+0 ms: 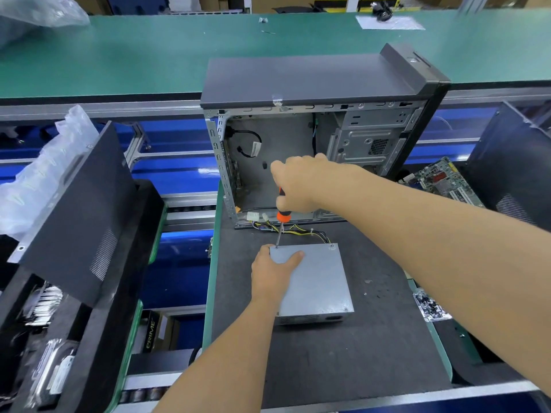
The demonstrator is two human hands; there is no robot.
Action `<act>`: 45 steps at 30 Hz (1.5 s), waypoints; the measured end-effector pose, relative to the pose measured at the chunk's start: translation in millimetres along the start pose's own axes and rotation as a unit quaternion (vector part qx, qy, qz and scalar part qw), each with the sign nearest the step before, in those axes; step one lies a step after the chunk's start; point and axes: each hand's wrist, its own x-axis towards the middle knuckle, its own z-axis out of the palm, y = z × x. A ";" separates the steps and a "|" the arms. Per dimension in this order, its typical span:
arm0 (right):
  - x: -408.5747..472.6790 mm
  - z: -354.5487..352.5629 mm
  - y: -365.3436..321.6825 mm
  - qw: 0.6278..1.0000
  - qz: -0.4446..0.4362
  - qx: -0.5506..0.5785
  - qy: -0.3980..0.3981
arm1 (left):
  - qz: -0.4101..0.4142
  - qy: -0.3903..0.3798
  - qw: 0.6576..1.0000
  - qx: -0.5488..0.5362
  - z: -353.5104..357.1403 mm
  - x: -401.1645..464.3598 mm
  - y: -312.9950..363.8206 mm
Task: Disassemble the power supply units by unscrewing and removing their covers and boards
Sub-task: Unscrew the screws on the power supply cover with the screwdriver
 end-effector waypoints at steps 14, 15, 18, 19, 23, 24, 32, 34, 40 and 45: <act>0.1 -3.2 7.3 0.998 -0.039 0.039 -0.018 | 0.008 0.000 1.000 0.003 0.0 0.9 -0.9; -0.6 -3.9 7.6 0.997 -0.044 0.065 -0.024 | 0.007 0.001 1.000 0.002 0.3 0.9 -1.3; 0.0 -1.9 3.4 0.996 -0.028 0.076 -0.039 | 0.004 0.001 1.000 -0.001 0.7 1.1 -1.4; -0.5 -2.7 1.0 0.998 -0.006 0.053 -0.038 | 0.003 0.000 1.000 0.000 0.7 1.3 -1.4; 0.0 -3.5 -0.8 0.999 0.004 -0.047 0.003 | 0.006 -0.002 1.000 0.004 0.7 2.3 -2.5; -0.1 -3.2 0.9 0.999 -0.004 -0.034 0.012 | 0.007 -0.003 1.000 0.001 0.9 2.4 -2.7; 2.0 1.1 3.9 0.996 0.018 0.083 -0.019 | 0.006 0.001 1.000 -0.002 1.3 2.9 -3.4; 0.7 -1.0 1.6 1.000 0.015 -0.025 -0.001 | 0.006 0.001 1.000 0.004 1.4 3.3 -3.4; 2.6 1.0 3.3 0.997 -0.050 0.047 0.019 | 0.002 -0.005 1.000 -0.005 1.3 3.1 -4.7; -0.6 -0.2 -4.4 0.995 -0.040 0.093 -0.008 | -0.002 -0.001 1.000 0.000 1.3 3.0 -4.2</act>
